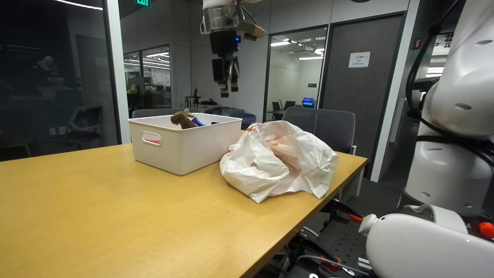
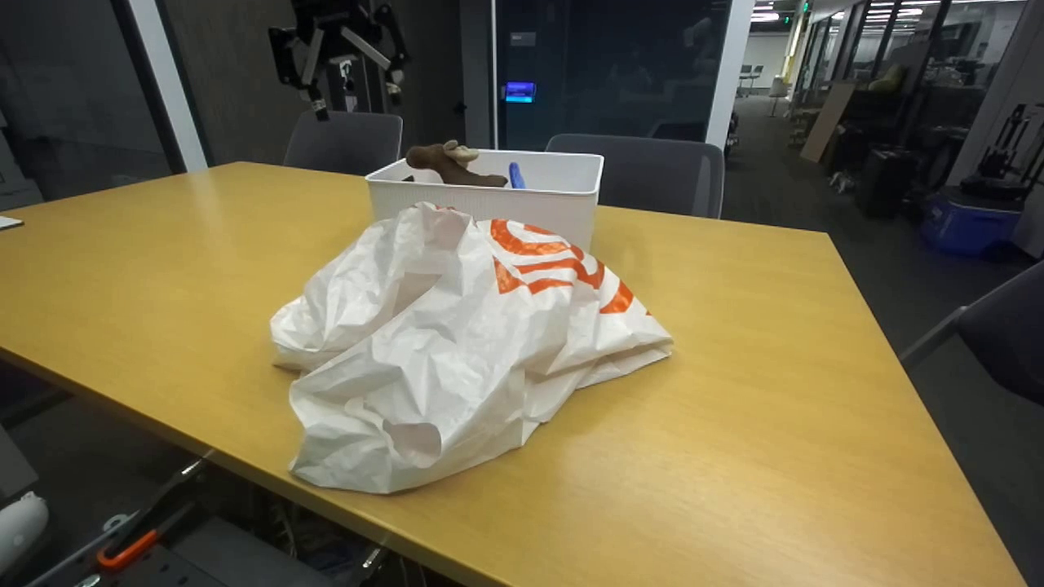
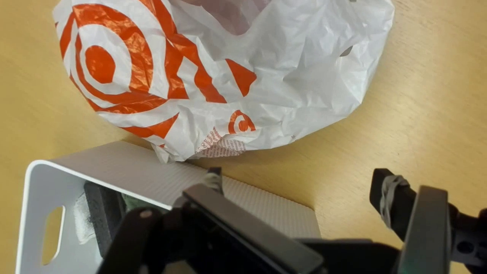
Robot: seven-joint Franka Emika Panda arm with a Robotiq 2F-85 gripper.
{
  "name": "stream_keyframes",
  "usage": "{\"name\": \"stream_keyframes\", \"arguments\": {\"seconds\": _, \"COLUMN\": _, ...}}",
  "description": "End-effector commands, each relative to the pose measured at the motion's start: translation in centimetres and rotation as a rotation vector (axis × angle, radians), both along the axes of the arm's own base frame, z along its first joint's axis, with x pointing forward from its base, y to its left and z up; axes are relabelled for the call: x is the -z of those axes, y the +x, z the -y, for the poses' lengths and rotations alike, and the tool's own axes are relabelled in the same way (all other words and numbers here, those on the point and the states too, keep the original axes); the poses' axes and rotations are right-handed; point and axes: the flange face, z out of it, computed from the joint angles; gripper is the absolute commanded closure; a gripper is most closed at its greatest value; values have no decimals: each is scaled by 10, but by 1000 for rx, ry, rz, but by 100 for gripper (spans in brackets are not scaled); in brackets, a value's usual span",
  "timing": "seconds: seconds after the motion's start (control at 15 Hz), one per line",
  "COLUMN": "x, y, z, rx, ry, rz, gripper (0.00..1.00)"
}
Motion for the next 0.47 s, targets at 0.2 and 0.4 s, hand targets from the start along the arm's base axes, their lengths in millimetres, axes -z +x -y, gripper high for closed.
{"name": "stream_keyframes", "arguments": {"seconds": 0.2, "x": 9, "y": 5, "z": -1, "rx": 0, "ry": -1, "rz": -17, "gripper": 0}}
{"name": "stream_keyframes", "arguments": {"seconds": 0.4, "x": 8, "y": 5, "z": -2, "rx": 0, "ry": 0, "rz": -14, "gripper": 0}}
